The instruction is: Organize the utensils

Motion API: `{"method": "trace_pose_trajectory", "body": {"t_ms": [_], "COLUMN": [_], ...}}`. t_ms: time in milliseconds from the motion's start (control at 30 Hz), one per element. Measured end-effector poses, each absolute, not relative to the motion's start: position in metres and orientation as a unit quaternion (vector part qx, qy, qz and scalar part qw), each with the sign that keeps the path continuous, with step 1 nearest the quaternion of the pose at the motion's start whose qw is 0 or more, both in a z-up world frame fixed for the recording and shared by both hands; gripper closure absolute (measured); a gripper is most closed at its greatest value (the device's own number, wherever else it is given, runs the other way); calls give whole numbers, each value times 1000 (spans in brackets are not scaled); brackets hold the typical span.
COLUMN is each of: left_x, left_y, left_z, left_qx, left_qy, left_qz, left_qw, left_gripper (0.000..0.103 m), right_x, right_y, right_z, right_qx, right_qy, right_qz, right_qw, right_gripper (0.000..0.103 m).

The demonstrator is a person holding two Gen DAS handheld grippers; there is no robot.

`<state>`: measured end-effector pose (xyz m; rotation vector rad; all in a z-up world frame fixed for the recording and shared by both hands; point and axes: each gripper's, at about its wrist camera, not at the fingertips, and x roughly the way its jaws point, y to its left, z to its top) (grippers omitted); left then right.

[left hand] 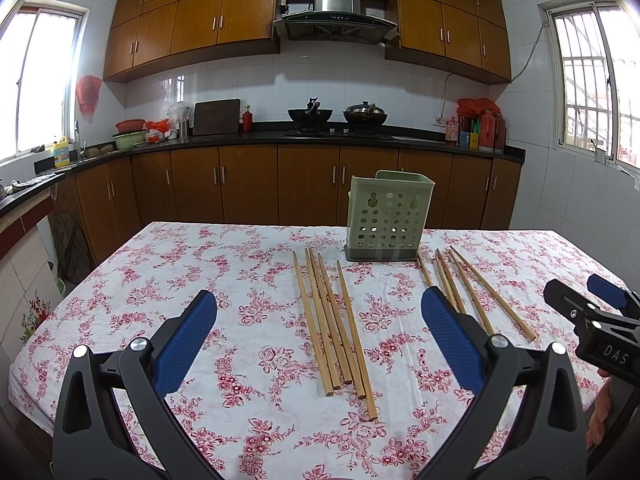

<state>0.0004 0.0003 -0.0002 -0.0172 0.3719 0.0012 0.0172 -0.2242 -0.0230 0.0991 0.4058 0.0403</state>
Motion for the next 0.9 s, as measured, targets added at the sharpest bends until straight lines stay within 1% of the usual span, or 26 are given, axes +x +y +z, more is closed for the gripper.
{"method": "trace_pose_trajectory", "body": {"t_ms": [900], "left_x": [-3], "left_y": [0], "left_z": [-2], "left_qx": [-9], "left_qy": [186], "left_qz": [0], "left_qw": [983], "left_gripper": [2], "right_x": [24], "right_y": [-229], "right_z": [-21], "right_qx": [52], "right_qy": [205], "right_qz": [22], "right_qw": [977], "right_gripper": [4]}}
